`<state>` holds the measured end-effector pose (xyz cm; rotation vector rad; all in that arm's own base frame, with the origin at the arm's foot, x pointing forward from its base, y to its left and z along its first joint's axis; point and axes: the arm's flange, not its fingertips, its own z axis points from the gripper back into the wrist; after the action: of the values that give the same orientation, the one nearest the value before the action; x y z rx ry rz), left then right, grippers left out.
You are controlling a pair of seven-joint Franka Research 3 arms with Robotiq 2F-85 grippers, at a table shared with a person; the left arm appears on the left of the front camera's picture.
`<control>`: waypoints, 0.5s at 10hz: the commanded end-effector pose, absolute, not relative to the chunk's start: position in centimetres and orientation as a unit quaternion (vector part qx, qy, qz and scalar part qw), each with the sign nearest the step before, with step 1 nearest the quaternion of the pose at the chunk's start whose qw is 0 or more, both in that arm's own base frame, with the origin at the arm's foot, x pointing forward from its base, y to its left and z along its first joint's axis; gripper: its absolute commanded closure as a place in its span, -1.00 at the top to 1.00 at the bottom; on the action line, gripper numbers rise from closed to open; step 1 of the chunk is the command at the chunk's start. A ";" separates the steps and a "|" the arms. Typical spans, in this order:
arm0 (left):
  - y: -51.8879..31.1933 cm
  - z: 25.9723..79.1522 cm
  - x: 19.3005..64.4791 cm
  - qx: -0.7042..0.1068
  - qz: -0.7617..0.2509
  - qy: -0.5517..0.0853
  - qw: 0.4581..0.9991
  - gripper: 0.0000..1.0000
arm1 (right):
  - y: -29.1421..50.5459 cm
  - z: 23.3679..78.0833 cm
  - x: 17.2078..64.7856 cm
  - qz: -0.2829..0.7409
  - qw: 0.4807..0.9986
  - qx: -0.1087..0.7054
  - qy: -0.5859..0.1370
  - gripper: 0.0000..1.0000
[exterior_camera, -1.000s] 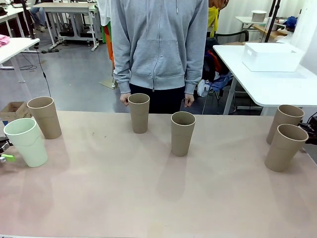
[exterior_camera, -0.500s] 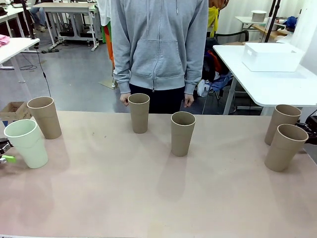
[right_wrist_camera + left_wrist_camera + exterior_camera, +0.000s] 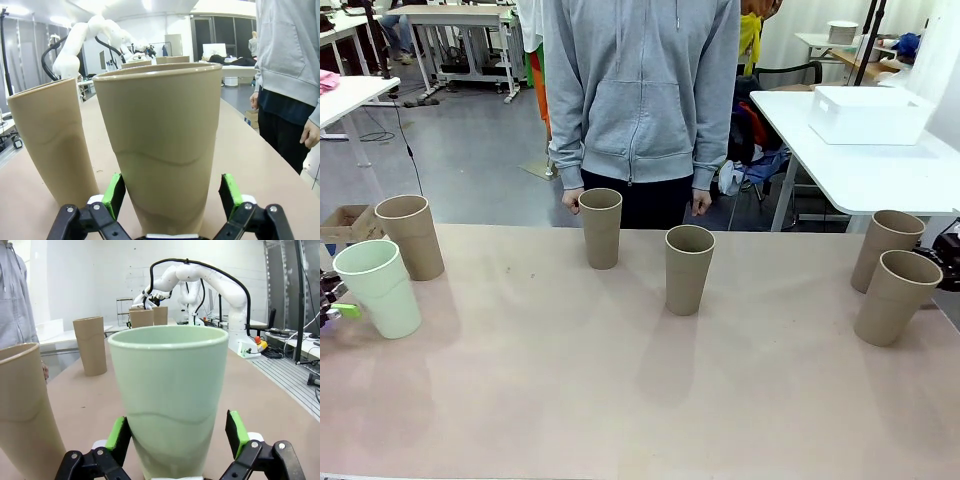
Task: Stack the cups and store them in the basket.
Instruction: Pick up two Reusable plastic cups , one in each hand.
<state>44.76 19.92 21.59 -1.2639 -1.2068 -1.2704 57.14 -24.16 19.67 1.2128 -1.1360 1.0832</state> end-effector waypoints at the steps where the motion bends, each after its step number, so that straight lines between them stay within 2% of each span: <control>1: 18.9 21.9 44.4 -0.509 -0.518 -0.509 0.462 1.00 | -23.0 20.1 56.6 0.458 0.553 0.493 -0.491 1.00; 5: 17.2 21.4 44.4 -0.509 -0.509 -0.508 0.472 1.00 | -21.9 19.9 56.8 0.454 0.561 0.491 -0.488 1.00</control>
<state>44.79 18.18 21.12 -1.2814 -1.2214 -1.2413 57.53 -22.81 19.34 1.2010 -1.1317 1.0716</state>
